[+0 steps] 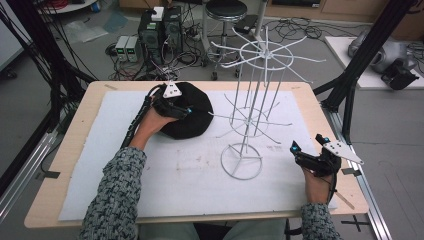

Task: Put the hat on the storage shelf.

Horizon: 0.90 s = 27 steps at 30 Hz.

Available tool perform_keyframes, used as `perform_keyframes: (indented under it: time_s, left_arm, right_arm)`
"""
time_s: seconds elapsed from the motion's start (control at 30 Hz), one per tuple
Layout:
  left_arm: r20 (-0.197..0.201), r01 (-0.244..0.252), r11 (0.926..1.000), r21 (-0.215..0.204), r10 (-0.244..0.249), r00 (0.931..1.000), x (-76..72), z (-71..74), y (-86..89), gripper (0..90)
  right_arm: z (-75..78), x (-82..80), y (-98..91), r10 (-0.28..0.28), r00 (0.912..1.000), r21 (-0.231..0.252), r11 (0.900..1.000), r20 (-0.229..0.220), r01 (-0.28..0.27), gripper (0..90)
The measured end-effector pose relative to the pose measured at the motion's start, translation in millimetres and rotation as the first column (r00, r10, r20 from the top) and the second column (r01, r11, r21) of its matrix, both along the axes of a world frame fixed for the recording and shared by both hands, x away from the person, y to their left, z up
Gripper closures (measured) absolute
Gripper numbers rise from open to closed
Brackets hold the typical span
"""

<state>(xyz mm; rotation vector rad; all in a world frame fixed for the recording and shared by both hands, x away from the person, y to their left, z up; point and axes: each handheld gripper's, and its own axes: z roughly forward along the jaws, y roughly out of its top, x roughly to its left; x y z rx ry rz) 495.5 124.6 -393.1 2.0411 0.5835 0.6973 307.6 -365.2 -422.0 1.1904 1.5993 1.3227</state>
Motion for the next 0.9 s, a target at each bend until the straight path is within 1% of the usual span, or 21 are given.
perform_keyframes:
  time_s: [0.03, 0.07, 0.17, 0.2, 0.23, 0.27, 0.3, 0.33, 0.4, 0.43, 0.5, 0.53, 0.57, 0.6, 0.63, 0.67, 0.7, 0.8, 0.83, 0.87, 0.9]
  left_arm:
    - [-0.009, 0.01, 0.9999, -0.001, -0.01, 0.9999, -0.1, -0.5, 0.1, 27.5]
    - [-0.009, 0.01, 0.9999, -0.001, -0.01, 0.9999, -0.1, -0.5, 0.1, 35.4]
    - [-0.024, 0.03, 0.9994, 0.018, -0.029, 0.9993, -0.1, -1.8, 0.9, 49.5]
    - [-0.03, 0.029, 0.9993, 0.023, -0.029, 0.9991, 0.1, -1.7, 1.6, 53.2]
    - [-0.04, 0.025, 0.9994, 0.022, -0.024, 0.9989, 0.1, -1.4, 2.2, 53.2]
    - [-0.039, 0.02, 0.9991, 0.037, -0.019, 0.9991, -0.5, 0.6, 3.3, 65.2]
    - [-0.036, 0.012, 0.9995, 0.031, -0.011, 0.9993, -0.9, 2.5, 4.1, 71.1]
    - [-0.037, 0.01, 0.9998, 0.015, -0.009, 0.9993, -1.0, 5.0, 5.9, 73.3]
    - [-0.038, 0.006, 1.0, 0.006, -0.006, 0.9993, -1.2, 8.2, 8.1, 74.7]
    - [-0.039, 0.005, 0.9999, -0.011, -0.005, 0.9992, -1.2, 11.6, 10.5, 75.5]
    - [-0.025, -0.011, 0.9983, -0.058, 0.009, 0.9996, -2.1, 25.6, 19.5, 76.6]
    - [-0.025, -0.011, 0.9983, -0.058, 0.009, 0.9996, -2.1, 25.6, 19.5, 76.8]
    - [-0.024, -0.023, 0.9964, -0.081, 0.021, 0.9995, -2.3, 30.7, 22.5, 76.8]
    - [-0.027, -0.048, 0.9928, -0.11, 0.046, 0.9986, -2.5, 41.0, 30.0, 77.0]
    - [-0.027, -0.048, 0.9928, -0.11, 0.046, 0.9986, -2.5, 41.0, 30.0, 77.0]
    - [-0.038, -0.074, 0.9838, -0.163, 0.069, 0.9969, -3.2, 51.0, 38.2, 77.0]
    - [-0.038, -0.074, 0.9838, -0.163, 0.069, 0.9969, -3.2, 51.0, 38.2, 77.0]
    - [-0.041, -0.089, 0.9667, -0.24, 0.081, 0.9959, -5.5, 65.7, 50.2, 77.4]
    - [-0.037, -0.091, 0.9604, -0.263, 0.084, 0.9958, -6.6, 70.6, 53.2, 77.6]
    - [-0.035, -0.091, 0.9574, -0.274, 0.085, 0.9958, -7.5, 74.6, 55.6, 77.7]
    - [-0.03, -0.087, 0.9514, -0.295, 0.082, 0.9962, -8.8, 81.3, 58.8, 77.7]
  right_arm:
    - [0.0, 0.0, -0.1, 0.001, 1.0, -0.001, 1.0, 0.001, -0.001, 5.2]
    - [0.0, 0.0, 0.0, 0.0, 1.0, 0.001, 1.0, 0.002, 0.0, 5.2]
    - [0.2, -0.3, -0.2, -0.001, 1.0, -0.001, 1.0, 0.001, 0.001, 5.2]
    - [0.0, -0.1, -0.1, 0.0, 1.0, 0.001, 1.0, 0.004, 0.0, 5.3]
    - [0.0, -0.1, -0.1, 0.0, 1.0, 0.001, 1.0, 0.004, 0.0, 5.3]
    - [0.0, -0.2, -0.3, 0.0, 1.0, 0.002, 1.0, -0.002, 0.0, 5.2]
    - [0.0, -0.3, -0.3, -0.002, 1.0, 0.003, 1.0, -0.001, 0.002, 5.2]
    - [0.2, -0.7, -0.3, -0.001, 1.0, 0.005, 1.0, -0.003, 0.001, 5.2]
    - [0.3, -1.2, -0.7, 0.0, 1.0, 0.004, 1.0, -0.005, 0.0, 5.3]
    - [0.0, -1.7, -0.8, -0.001, 1.0, 0.006, 1.0, -0.004, 0.001, 5.3]
    - [-1.2, -3.0, -2.9, 0.005, 1.0, 0.014, 0.9999, -0.007, -0.004, 5.2]
    - [-1.2, -3.0, -2.9, 0.005, 1.0, 0.014, 0.9999, -0.007, -0.004, 5.2]
    - [-2.5, -3.1, -3.7, 0.01, 0.9999, 0.032, 0.9994, -0.01, -0.01, 5.3]
    - [-4.7, -3.0, -4.5, 0.024, 0.9995, 0.041, 0.9989, -0.021, -0.023, 5.2]
    - [-4.7, -3.0, -4.5, 0.024, 0.9995, 0.041, 0.9989, -0.021, -0.023, 5.2]
    - [-7.0, -2.6, -3.0, 0.042, 0.9984, 0.043, 0.9983, -0.037, -0.04, 5.2]
    - [-7.8, -2.9, -2.4, 0.047, 0.9981, 0.037, 0.9983, -0.041, -0.045, 5.3]
    - [-8.3, -4.1, -2.1, 0.054, 0.9972, 0.049, 0.9975, -0.051, -0.052, 5.2]
    - [-9.0, -6.4, -2.0, 0.057, 0.997, 0.065, 0.9964, -0.051, -0.054, 5.2]
    - [-9.4, -6.6, -2.7, 0.06, 0.9971, 0.065, 0.9963, -0.047, -0.057, 5.2]
    - [-9.5, -7.8, -2.5, 0.062, 0.9969, 0.076, 0.9954, -0.048, -0.059, 5.2]
